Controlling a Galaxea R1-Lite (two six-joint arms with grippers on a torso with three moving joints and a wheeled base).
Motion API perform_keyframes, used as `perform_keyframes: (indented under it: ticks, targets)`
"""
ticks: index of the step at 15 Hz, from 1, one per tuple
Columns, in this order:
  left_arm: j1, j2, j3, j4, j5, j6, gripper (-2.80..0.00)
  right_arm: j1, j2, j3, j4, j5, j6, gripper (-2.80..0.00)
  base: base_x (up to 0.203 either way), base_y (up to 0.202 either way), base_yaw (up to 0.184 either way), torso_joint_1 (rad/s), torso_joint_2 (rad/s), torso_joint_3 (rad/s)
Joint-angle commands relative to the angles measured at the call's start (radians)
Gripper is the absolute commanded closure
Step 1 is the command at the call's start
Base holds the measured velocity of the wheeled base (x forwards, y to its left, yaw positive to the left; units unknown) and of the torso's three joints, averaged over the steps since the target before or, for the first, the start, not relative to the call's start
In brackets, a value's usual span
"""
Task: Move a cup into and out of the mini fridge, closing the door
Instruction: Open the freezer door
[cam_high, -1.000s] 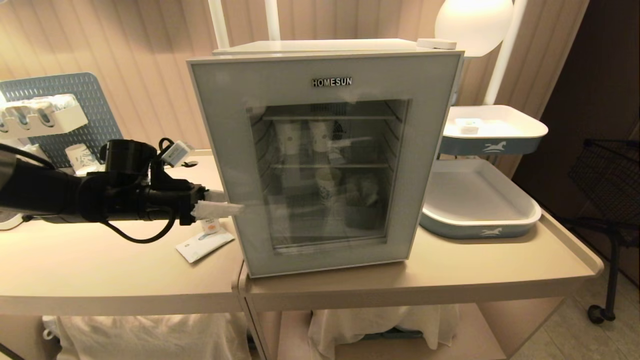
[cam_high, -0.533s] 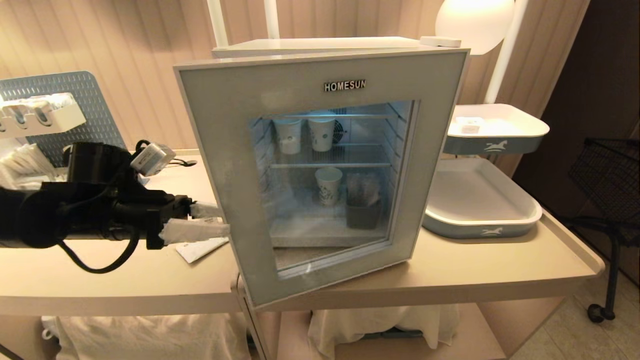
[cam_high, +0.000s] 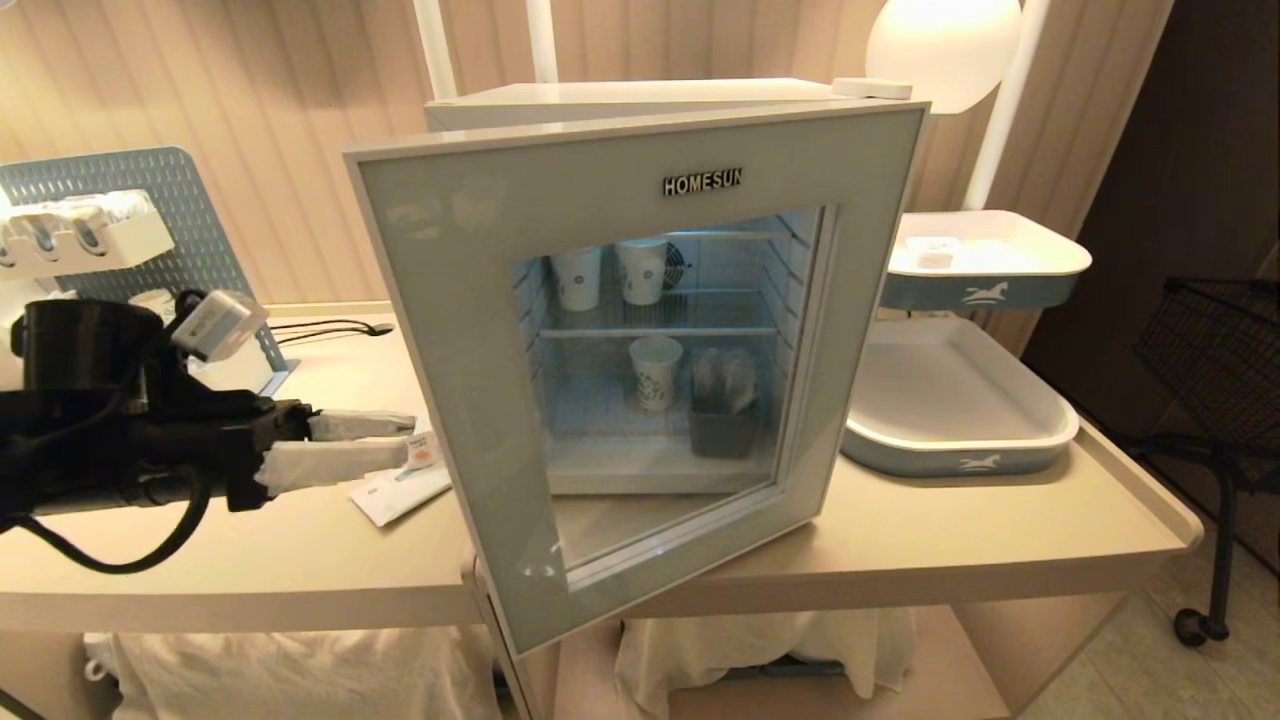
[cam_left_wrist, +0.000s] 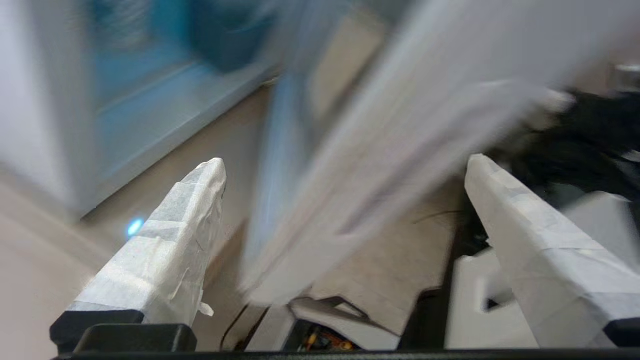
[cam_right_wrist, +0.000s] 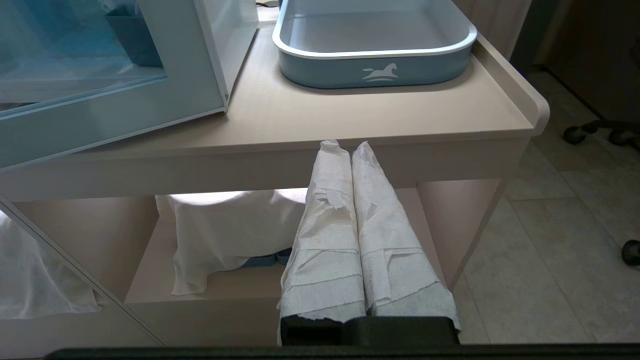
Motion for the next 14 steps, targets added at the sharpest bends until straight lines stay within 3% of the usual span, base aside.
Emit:
perform_keyframes:
  ticks: [1, 2, 3, 4, 9, 11, 13, 14]
  targets:
    - [0.007, 0.120, -0.031, -0.001, 0.122, -0.001, -2.80, 0.001, 0.001, 0.000, 0.000, 0.000, 0.001, 0.00, 0.000, 0.000, 0.000, 0.000, 0.00, 0.000]
    - [-0.014, 0.158, -0.046, -0.003, 0.234, -0.003, 0.00, 0.001, 0.001, 0.000, 0.000, 0.000, 0.000, 0.00, 0.000, 0.000, 0.000, 0.000, 0.00, 0.000]
    - [-0.054, 0.185, -0.054, -0.004, 0.329, -0.007, 0.00, -0.001, 0.001, 0.000, 0.000, 0.000, 0.001, 0.00, 0.000, 0.000, 0.000, 0.000, 0.00, 0.000]
    - [-0.091, 0.200, -0.057, -0.003, 0.364, -0.011, 0.00, 0.000, 0.001, 0.000, 0.000, 0.000, -0.001, 0.00, 0.000, 0.000, 0.000, 0.000, 0.00, 0.000]
    - [-0.273, 0.159, -0.005, -0.001, 0.349, -0.026, 0.00, -0.001, 0.001, 0.000, 0.000, 0.000, 0.001, 0.00, 0.000, 0.000, 0.000, 0.000, 0.00, 0.000]
    - [-0.321, 0.083, 0.043, 0.001, 0.264, -0.038, 0.00, 0.000, 0.001, 0.000, 0.000, 0.000, 0.001, 0.00, 0.000, 0.000, 0.000, 0.000, 0.00, 0.000]
    - [-0.356, -0.006, 0.084, 0.007, 0.110, -0.058, 0.00, 0.001, 0.001, 0.000, 0.000, 0.000, 0.001, 0.00, 0.000, 0.000, 0.000, 0.000, 0.00, 0.000]
    - [-0.389, -0.047, 0.095, 0.009, 0.064, -0.068, 0.00, 0.001, 0.001, 0.000, 0.000, 0.000, 0.000, 0.00, 0.000, 0.000, 0.000, 0.000, 0.00, 0.000]
